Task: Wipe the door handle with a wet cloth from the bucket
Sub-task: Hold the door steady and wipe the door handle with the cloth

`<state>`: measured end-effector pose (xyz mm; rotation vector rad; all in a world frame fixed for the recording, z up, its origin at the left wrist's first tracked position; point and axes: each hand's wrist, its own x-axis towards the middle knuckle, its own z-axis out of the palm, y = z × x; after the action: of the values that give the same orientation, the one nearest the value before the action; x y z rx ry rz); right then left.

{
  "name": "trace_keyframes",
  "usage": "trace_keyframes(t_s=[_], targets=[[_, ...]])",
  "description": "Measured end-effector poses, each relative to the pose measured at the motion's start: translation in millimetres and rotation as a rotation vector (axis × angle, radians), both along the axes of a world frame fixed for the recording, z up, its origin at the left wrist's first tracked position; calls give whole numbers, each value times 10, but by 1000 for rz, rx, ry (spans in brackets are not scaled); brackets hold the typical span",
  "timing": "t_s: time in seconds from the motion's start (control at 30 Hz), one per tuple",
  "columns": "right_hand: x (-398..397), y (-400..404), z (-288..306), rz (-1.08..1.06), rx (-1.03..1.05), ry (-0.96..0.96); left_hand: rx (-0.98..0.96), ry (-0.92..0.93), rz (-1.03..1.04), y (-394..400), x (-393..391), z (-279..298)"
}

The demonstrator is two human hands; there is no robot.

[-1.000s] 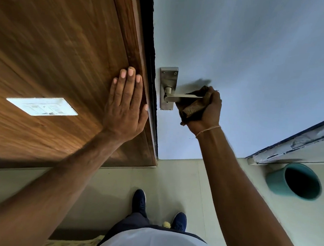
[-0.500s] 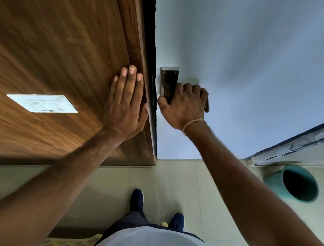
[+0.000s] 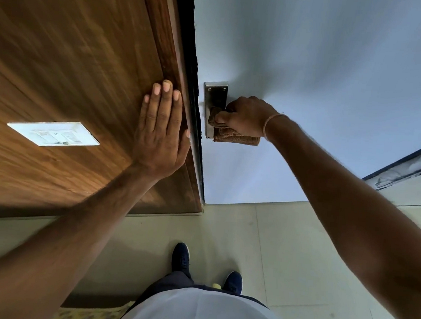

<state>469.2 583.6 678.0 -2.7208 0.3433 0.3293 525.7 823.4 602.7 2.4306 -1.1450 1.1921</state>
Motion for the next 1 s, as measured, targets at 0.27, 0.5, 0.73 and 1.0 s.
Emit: trace_keyframes(t_s=[0.27, 0.5, 0.73, 1.0], targets=[[-117, 55, -119, -17, -76, -155, -15, -12, 6, -37, -17, -14], [-397, 281, -692, -33, -447, -697, -13, 0, 13, -34, 18, -39], [-240, 289, -438, 51, -465, -483, -16, -26, 19, -45, 12, -31], [-332, 17, -510, 117, -461, -517, -3, -23, 19, -41, -6, -7]])
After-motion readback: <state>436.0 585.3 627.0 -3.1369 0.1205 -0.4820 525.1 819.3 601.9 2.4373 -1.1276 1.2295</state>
